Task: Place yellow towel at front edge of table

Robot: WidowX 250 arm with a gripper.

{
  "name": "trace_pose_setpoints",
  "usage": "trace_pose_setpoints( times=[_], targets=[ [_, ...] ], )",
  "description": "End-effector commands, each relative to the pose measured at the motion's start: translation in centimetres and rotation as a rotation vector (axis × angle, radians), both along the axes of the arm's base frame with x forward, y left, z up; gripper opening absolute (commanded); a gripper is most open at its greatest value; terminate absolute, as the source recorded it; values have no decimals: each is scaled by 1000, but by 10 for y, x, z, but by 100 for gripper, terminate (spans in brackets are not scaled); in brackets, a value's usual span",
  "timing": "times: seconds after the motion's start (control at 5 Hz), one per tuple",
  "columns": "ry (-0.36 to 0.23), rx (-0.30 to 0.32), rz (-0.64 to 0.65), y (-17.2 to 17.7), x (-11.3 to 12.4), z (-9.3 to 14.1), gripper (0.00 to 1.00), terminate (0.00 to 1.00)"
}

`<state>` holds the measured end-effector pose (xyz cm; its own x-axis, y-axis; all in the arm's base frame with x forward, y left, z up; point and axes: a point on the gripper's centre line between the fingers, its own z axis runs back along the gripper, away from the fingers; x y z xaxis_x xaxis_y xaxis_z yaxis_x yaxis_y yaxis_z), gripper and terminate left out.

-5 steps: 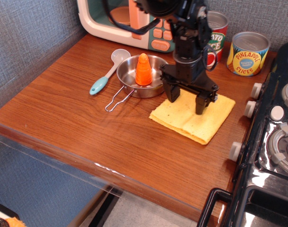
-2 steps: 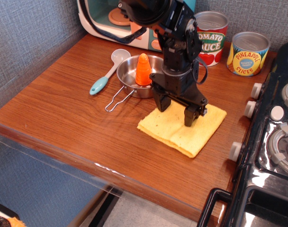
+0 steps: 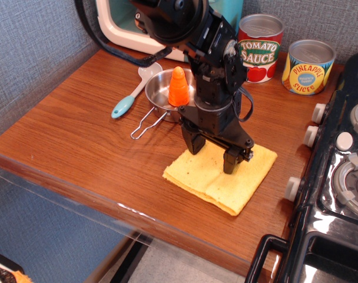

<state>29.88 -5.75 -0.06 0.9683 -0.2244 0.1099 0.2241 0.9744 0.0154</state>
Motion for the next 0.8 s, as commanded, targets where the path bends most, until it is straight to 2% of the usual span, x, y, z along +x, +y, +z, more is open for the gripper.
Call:
trace_pose_setpoints(
  times=[0.0, 0.6],
  targets=[
    [109, 43, -10, -3, -47, -18, 100, 0],
    [109, 32, 35, 0, -58, -15, 100, 0]
  ],
)
